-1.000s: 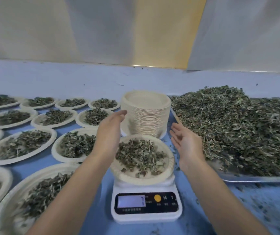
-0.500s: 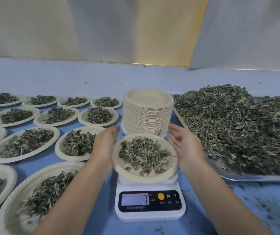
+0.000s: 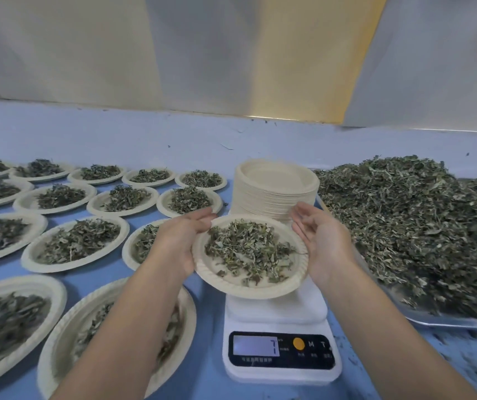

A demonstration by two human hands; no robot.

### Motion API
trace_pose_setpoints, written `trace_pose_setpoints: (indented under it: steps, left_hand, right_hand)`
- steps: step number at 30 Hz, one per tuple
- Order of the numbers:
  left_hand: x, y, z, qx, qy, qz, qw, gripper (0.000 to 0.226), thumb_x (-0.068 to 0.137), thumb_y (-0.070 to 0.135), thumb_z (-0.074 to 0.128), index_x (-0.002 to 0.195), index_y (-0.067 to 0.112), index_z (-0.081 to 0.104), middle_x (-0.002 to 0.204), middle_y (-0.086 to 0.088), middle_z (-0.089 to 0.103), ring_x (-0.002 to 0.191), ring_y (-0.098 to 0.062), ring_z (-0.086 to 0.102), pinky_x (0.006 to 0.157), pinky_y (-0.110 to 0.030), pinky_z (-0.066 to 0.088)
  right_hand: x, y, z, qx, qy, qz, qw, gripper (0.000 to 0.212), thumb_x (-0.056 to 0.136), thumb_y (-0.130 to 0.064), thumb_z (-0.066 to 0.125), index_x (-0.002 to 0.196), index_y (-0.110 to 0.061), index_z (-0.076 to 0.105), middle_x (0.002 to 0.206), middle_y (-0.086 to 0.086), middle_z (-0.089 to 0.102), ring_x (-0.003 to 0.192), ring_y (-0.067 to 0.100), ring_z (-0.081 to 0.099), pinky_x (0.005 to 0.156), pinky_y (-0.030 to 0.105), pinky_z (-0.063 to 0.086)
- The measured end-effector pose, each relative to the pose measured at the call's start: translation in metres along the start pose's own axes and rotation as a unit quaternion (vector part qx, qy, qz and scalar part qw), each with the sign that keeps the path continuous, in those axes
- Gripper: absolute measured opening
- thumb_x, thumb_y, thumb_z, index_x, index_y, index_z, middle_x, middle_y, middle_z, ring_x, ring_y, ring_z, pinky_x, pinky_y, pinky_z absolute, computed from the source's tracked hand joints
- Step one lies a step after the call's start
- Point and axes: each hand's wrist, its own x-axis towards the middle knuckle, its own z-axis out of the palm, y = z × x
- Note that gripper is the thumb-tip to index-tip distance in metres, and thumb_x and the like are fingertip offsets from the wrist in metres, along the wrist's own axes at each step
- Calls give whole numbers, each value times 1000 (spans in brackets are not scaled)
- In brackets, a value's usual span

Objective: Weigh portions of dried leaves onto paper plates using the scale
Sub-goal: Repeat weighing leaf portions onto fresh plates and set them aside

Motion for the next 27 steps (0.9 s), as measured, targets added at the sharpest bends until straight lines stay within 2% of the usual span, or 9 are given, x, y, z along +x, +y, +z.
trace_pose_setpoints:
  steps: [4, 9, 12, 14, 16, 19, 21, 23, 27]
  left_hand:
    - [-3, 30, -25, -5, 37, 28, 999, 30, 94, -10, 38, 110, 5, 58, 104, -7, 65, 45, -10, 61, 46, -25, 52]
    - [5, 65, -69, -6, 92, 72, 993, 33, 94, -10, 38, 118, 2, 58, 122, -9, 62, 96, -24, 63, 87, -37, 51]
    - [5, 79, -92, -7, 116, 85, 990, 34, 96, -8, 37, 121, 4, 56, 124, -7, 60, 111, -27, 58, 83, -29, 47]
    - [8, 86, -107, -19, 131, 92, 987, 35, 97, -7, 36, 123, 5, 55, 122, -7, 59, 93, -21, 61, 70, -26, 49]
    - [14, 94, -124, -35, 148, 100, 983, 39, 97, -7, 33, 129, 5, 52, 127, -7, 56, 95, -19, 57, 70, -26, 48]
    - [25, 106, -154, -61, 188, 114, 974, 39, 97, -6, 34, 130, 5, 52, 135, -8, 52, 119, -21, 49, 100, -33, 40]
    - [31, 116, -176, -82, 217, 126, 965, 38, 96, -6, 39, 126, 7, 56, 133, -10, 53, 123, -26, 49, 107, -42, 37]
    - [36, 125, -197, -86, 250, 140, 954, 33, 94, -5, 45, 119, 9, 61, 123, -10, 58, 114, -26, 54, 101, -41, 43]
    - [48, 142, -242, -118, 277, 153, 941, 17, 92, 5, 56, 109, 6, 62, 99, -9, 64, 87, -18, 62, 76, -29, 51]
  right_hand:
    - [-3, 3, 34, 13, 30, -14, 999, 27, 92, 6, 42, 107, -5, 62, 93, 7, 59, 90, 13, 61, 93, 26, 50]
    - [-14, 30, 59, -6, 105, -61, 993, 23, 88, 3, 48, 100, -14, 56, 72, -5, 46, 65, 8, 44, 59, 14, 40]
    - [-21, 51, 84, -51, 40, -48, 997, 28, 85, 8, 43, 73, -17, 48, 56, -6, 41, 52, 10, 33, 48, 13, 32]
    - [-27, 64, 109, -44, -20, 37, 998, 27, 86, 2, 47, 66, -15, 49, 46, -8, 49, 51, 10, 41, 49, 18, 36]
    - [-30, 77, 139, -51, -75, 121, 989, 12, 90, -10, 53, 80, -11, 60, 64, -1, 63, 62, 14, 55, 55, 25, 47]
    - [-27, 103, 180, -70, -127, 171, 975, 14, 90, -23, 56, 99, -13, 62, 90, 9, 68, 73, 21, 63, 66, 35, 54]
    - [-25, 121, 205, -88, -140, 179, 970, 18, 91, -21, 56, 105, -11, 62, 105, 14, 67, 84, 27, 66, 75, 39, 54]
    - [-23, 136, 231, -82, -154, 194, 965, 16, 93, -14, 53, 105, -9, 62, 111, 18, 65, 95, 31, 66, 83, 44, 56]
    - [-17, 161, 283, -69, -181, 227, 954, 10, 97, -12, 49, 92, -11, 58, 108, 15, 61, 88, 30, 64, 67, 43, 58]
